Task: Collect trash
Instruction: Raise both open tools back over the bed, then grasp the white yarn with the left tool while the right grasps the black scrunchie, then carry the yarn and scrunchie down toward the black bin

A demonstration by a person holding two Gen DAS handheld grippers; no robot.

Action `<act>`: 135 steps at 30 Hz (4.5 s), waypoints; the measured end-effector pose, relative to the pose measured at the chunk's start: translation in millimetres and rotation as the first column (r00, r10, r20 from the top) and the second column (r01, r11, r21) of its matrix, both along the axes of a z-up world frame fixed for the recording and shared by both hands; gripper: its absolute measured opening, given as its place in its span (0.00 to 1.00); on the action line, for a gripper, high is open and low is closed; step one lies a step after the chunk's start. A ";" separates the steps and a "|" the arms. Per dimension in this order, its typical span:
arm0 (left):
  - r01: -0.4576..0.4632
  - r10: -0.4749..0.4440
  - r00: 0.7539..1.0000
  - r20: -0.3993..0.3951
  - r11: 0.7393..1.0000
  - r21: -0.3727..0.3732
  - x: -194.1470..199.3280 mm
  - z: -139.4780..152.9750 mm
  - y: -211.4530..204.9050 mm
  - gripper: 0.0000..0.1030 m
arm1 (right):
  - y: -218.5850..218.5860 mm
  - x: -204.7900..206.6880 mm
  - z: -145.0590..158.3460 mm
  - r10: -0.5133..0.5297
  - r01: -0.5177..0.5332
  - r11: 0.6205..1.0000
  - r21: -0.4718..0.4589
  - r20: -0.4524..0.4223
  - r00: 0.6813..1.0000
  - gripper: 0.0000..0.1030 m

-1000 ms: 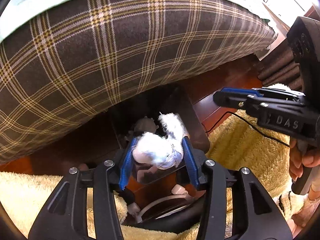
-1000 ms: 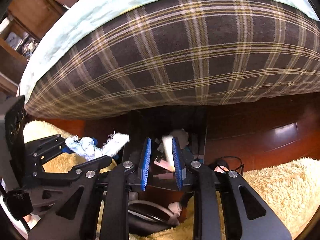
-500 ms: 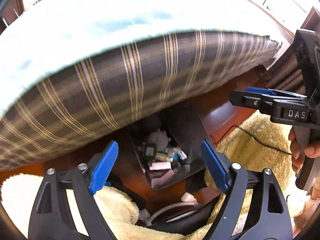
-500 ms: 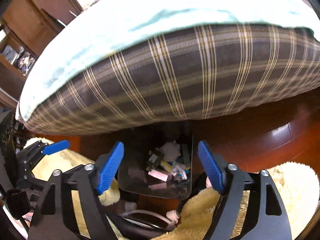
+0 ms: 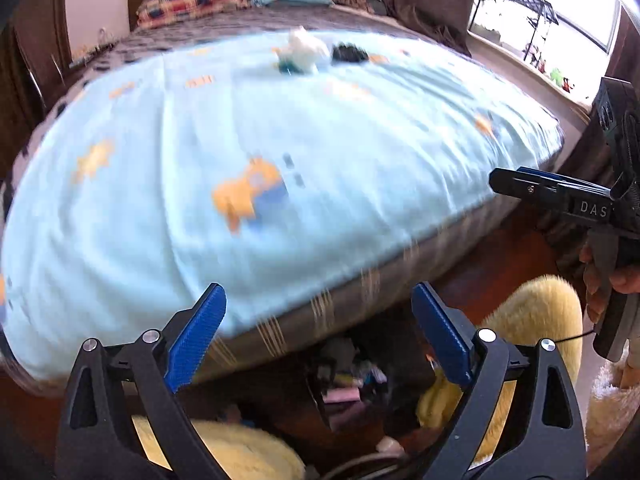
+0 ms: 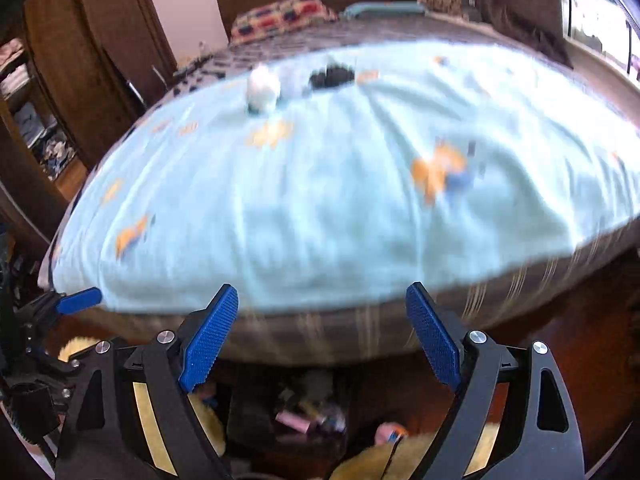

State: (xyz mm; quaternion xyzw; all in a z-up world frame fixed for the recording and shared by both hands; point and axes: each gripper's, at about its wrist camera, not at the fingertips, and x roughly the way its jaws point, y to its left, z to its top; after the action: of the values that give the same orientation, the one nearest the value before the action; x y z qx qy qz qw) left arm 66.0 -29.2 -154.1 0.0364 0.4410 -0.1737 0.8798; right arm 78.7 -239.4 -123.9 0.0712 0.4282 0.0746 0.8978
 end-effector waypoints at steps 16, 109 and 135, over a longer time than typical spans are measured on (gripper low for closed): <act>-0.035 0.035 0.998 0.057 0.999 0.001 120.8 30.1 -15.9 0.87 | -4.0 123.1 14.2 -0.008 0.007 0.999 0.034 0.049 0.999 0.84; 0.118 -0.121 0.990 -0.069 0.991 -0.056 -59.5 -41.5 -26.3 0.51 | 31.7 -67.8 -40.8 0.116 -0.114 0.993 0.036 -0.089 0.989 0.14; 0.139 -0.136 0.929 -0.344 0.990 -0.016 -44.5 -150.7 -47.6 0.54 | 54.8 -68.9 -147.7 0.095 -0.087 0.995 0.039 -0.300 0.949 0.16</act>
State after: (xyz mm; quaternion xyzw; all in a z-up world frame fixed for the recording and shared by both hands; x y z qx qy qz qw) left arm 21.5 -76.8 -304.8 0.0402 0.5850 -0.2366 0.7747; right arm 9.8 -184.6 -271.5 0.0734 0.5620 0.1096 0.8165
